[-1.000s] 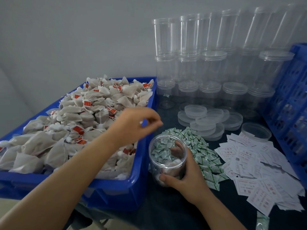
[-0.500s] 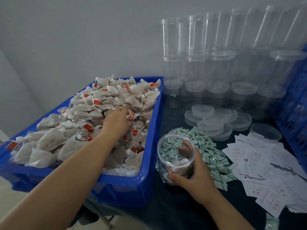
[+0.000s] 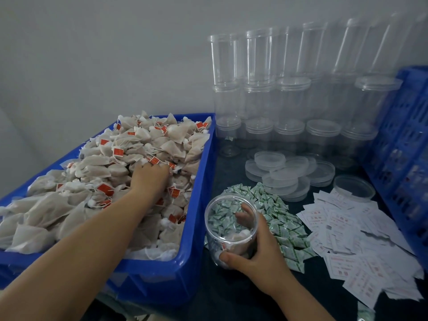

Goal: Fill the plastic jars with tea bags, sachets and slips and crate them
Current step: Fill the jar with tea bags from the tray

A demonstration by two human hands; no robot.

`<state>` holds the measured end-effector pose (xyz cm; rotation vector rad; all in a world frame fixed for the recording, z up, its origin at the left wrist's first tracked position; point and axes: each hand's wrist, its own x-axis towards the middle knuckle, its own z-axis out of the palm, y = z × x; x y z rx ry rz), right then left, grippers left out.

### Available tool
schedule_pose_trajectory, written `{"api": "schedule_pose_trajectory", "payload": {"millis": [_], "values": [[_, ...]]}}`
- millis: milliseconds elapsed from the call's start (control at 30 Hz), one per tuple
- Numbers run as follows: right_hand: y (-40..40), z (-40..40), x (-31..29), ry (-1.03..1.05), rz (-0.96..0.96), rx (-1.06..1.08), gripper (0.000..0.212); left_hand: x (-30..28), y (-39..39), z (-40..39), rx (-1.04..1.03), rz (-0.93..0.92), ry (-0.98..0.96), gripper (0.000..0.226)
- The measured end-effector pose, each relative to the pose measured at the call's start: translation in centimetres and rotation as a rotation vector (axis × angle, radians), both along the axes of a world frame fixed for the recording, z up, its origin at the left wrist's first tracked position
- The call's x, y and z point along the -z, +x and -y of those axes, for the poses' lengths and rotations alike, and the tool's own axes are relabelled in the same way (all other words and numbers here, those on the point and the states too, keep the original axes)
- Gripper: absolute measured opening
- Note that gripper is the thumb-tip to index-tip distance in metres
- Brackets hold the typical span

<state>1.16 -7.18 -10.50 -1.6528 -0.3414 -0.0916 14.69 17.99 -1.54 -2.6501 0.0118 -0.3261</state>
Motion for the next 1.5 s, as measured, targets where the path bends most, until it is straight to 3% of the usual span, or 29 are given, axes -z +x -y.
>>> {"api": "schedule_pose_trajectory", "payload": {"millis": [133, 233, 433, 567, 667, 733, 933, 1033, 1167, 1500], "values": [[0.1, 0.1, -0.1, 0.002, -0.014, -0.001, 0.092, 0.1, 0.0, -0.3, 0.069, 0.096, -0.176, 0.016], [0.0, 0.1, -0.1, 0.000, -0.009, 0.002, 0.092, -0.2, -0.1, -0.3, 0.086, 0.152, -0.332, 0.017], [0.0, 0.1, -0.2, -0.014, -0.004, 0.010, 0.092, -1.1, 0.0, -0.3, 0.015, 0.087, -0.560, 0.035], [0.0, 0.0, -0.2, -0.012, -0.005, 0.004, 0.092, -2.0, -0.6, 0.2, 0.016, 0.079, -0.603, 0.028], [0.0, 0.1, -0.2, -0.012, -0.007, 0.003, 0.092, -2.9, -1.6, 1.0, 0.057, 0.033, -0.817, 0.020], [0.0, 0.1, -0.2, -0.020, -0.007, 0.010, 0.093, -3.6, -2.5, 1.7, 0.128, 0.019, -0.964, 0.017], [0.2, 0.1, 0.0, -0.030, 0.007, 0.023, 0.093, -6.5, -5.6, 3.8, 0.530, 0.243, -1.258, 0.010], [0.2, 0.2, 0.1, -0.031, 0.003, 0.022, 0.094, -7.3, -7.1, 4.7, 0.694, 0.129, -1.399, 0.010], [0.3, 0.2, 0.2, -0.019, 0.007, 0.022, 0.095, -7.3, -8.2, 5.8, 0.846, -0.070, -1.282, 0.016], [0.6, 0.0, 0.2, 0.026, 0.038, 0.001, 0.095, -5.7, -8.9, 8.5, 1.106, -0.245, -0.820, 0.018]]}}
